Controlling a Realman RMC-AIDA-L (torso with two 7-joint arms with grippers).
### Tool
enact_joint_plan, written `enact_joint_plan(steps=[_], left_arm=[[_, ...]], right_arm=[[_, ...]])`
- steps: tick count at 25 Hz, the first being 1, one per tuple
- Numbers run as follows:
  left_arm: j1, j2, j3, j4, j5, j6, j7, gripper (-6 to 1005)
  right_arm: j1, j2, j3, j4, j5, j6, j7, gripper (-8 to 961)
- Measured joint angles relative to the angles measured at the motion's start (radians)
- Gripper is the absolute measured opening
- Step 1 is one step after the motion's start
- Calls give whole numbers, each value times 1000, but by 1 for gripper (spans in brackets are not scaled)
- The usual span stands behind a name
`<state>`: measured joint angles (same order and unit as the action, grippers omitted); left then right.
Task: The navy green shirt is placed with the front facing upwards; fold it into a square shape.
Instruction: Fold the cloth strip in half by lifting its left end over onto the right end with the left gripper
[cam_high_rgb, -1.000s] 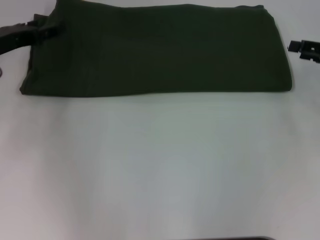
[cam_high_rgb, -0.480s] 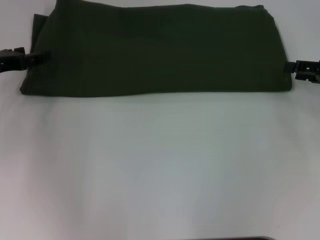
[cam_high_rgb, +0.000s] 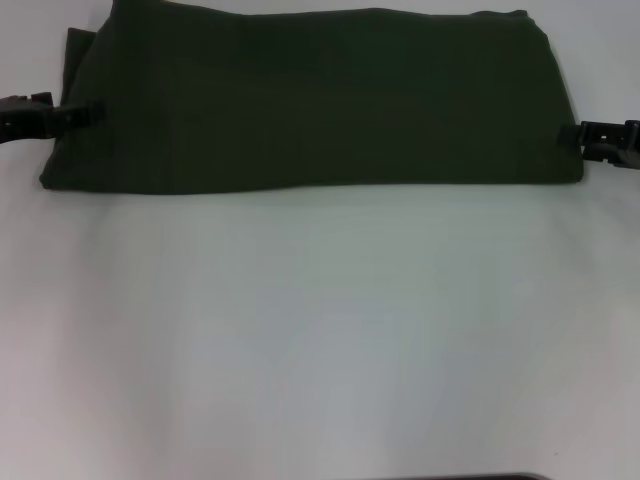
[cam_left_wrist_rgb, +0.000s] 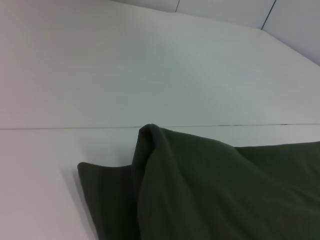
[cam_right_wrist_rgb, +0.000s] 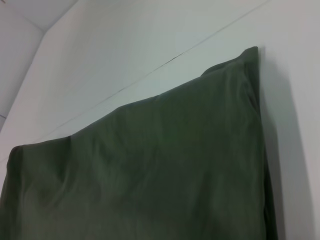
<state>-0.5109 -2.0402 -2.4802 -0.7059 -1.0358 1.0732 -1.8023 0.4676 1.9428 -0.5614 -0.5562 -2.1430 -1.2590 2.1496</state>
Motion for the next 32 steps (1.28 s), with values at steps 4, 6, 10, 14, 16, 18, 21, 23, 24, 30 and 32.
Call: enact_joint_plan(steps=[4,6,10,14,16,18,21,23,24,30,32], left_arm=[[0,0,0,-1,0,-1,0,875],[0,-1,0,-1,0,-2,0,875],[0,-2,-1,-1,0,-4,1,875],[0,-3,-1,-4,0,-10,0,875],[0,-4,0,-7,0,-10,0,875],[0,-5,0,-10,0,-9,0,875],[0,-5,0,-10,0,-10,0,875],[0,-5,0,-10,0,-10,0,875],[0,-4,0,-11,0,-11,0,876],[2,-3,0,-10,1,-6,-2,876],[3,1,0,-10,6,-2,-14,876]], right_arm=[[-1,2,-5,2,0,2,1,580],[-1,4,-8,3,-1,3,1,572],[1,7,-8,17,-14,10,1,555],[14,18,-8,26,-30,28,-2,539],[17,23,-7,26,-36,30,-2,531],[17,24,-1,26,-35,31,0,523],[12,24,17,22,-31,31,1,510],[9,23,27,21,-30,32,-1,502],[8,22,29,22,-30,33,-4,498],[12,19,30,24,-31,33,-8,319],[17,19,29,23,-33,36,-8,259]])
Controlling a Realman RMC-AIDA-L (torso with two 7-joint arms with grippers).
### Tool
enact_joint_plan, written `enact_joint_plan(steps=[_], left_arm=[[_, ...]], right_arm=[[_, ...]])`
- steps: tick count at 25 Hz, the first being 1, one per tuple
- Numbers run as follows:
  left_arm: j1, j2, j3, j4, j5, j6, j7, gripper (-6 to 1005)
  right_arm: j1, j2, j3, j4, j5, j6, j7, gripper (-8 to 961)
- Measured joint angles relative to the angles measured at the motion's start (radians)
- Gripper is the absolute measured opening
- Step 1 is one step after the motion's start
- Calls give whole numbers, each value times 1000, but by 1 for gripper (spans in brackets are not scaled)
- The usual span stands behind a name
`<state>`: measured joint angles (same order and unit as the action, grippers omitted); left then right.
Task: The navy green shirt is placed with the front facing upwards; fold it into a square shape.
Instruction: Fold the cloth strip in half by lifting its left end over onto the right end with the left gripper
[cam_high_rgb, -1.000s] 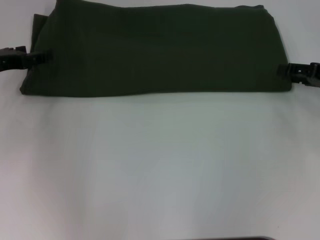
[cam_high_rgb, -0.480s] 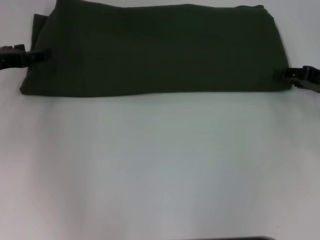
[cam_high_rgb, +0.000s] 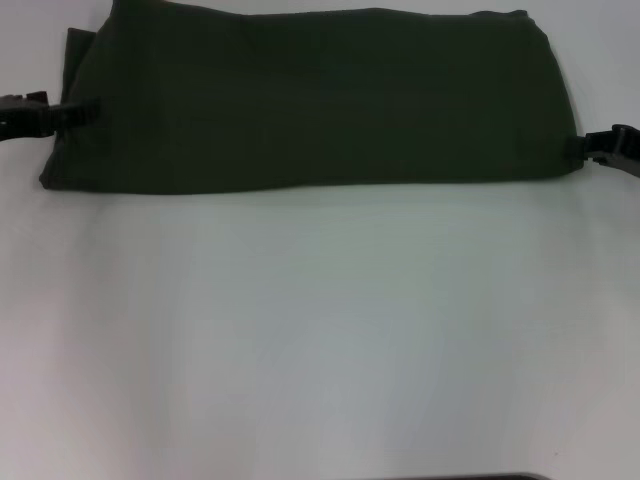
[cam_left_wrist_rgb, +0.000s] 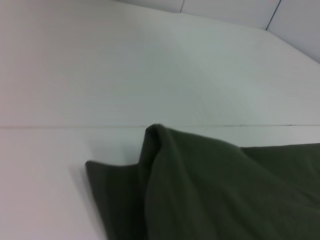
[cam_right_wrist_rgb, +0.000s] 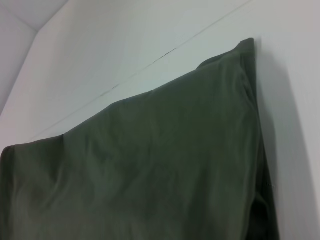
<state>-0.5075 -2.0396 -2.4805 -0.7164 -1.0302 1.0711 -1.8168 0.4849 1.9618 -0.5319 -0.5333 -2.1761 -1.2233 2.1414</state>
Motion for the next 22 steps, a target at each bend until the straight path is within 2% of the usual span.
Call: enact_joint_plan(steps=[4,6,11,16,22], left_arm=[[-1,12,0,0,49,14,-65,876],[-14,28,0,2,109,47,-133,875],[-29,47,1,0,173,85,-215,875],[-30,63,2,7,183,96,-239,875],[-28,64,0,11,206,82,-246,876]], right_arm=[[2,0,-1,-4,0,2,0,124],[3,1,-1,-5,1,5,0,56],[3,0,1,-6,3,10,0,9],[4,-1,1,-8,4,10,-2,9],[6,-2,1,-8,4,10,-3,10]])
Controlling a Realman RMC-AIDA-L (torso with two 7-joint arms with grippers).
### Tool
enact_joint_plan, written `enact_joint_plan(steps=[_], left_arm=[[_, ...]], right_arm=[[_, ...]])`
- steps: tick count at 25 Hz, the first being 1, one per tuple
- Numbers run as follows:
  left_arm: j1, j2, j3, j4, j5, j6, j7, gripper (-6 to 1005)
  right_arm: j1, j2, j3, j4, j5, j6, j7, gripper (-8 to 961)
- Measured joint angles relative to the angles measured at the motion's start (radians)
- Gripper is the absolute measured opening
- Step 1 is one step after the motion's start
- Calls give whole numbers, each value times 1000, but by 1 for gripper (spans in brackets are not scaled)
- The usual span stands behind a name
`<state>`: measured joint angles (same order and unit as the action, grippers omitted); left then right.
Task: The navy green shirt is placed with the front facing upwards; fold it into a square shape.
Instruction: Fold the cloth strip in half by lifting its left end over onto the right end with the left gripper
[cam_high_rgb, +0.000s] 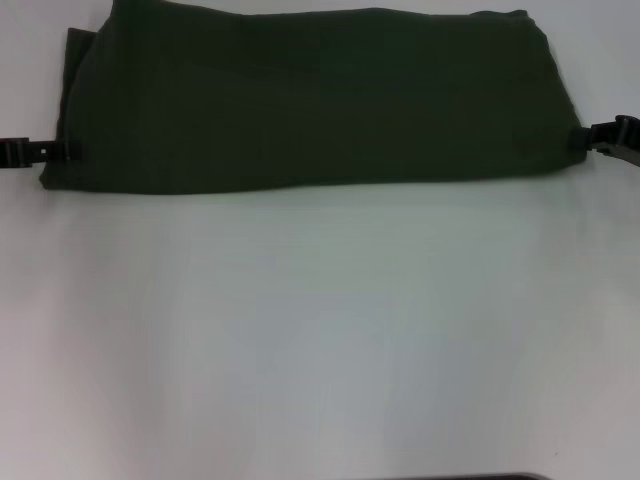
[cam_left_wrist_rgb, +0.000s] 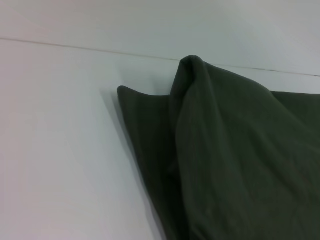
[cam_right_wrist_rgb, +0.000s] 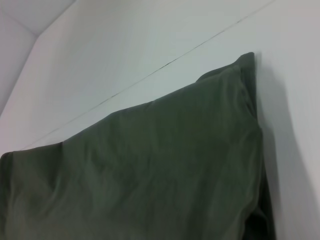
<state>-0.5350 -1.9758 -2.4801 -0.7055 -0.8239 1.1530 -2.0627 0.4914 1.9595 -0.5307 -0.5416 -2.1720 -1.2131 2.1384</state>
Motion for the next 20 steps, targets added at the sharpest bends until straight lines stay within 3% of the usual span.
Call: enact_joint_plan(steps=[12,20], left_arm=[[-24,-21,12,2,62,15,-3,873],[-34,-22,14,-6,68,38,-3,860]], right_arm=[[-1,1,0,0,0,0,0,9],[-1,4,0,0,0,1,0,9]])
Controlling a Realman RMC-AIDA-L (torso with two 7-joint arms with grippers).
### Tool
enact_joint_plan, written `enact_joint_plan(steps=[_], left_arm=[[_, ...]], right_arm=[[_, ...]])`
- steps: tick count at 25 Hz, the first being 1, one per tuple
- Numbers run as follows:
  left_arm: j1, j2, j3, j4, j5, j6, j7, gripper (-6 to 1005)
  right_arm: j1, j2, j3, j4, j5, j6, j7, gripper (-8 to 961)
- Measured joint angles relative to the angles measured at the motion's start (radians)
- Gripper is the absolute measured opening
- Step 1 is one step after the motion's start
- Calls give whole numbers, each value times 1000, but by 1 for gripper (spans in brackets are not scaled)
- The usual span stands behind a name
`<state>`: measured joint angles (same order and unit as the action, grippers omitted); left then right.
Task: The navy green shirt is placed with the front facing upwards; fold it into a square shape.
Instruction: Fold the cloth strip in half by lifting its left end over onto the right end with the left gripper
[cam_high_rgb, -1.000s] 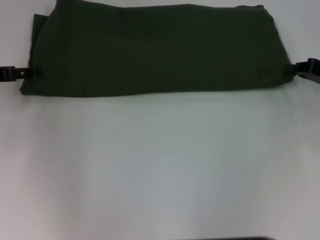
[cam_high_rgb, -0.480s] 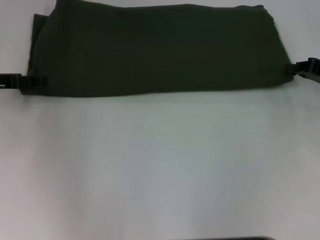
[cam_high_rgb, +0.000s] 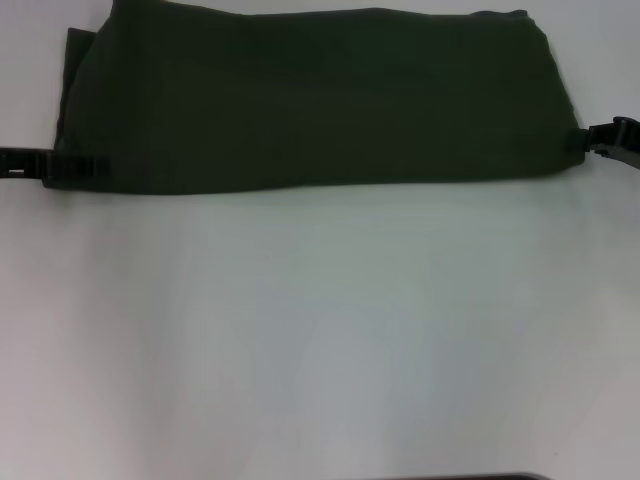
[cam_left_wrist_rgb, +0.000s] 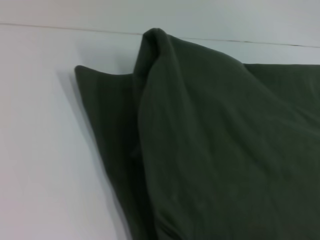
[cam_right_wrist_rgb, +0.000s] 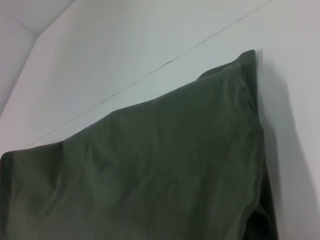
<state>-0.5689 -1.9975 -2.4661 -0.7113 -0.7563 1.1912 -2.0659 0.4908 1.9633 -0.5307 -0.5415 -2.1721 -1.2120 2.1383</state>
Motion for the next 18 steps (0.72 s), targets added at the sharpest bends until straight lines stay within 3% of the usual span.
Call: enact_joint_plan(steps=[10,18], left_arm=[[-2,5,-1,-9,3,21,0,844],[1,-7,-3,-31,35,-5,0,831]], right_arm=[[-2,2,0,2,-2,0,0,9],[-3,3,0,2,-1,0,0,9]])
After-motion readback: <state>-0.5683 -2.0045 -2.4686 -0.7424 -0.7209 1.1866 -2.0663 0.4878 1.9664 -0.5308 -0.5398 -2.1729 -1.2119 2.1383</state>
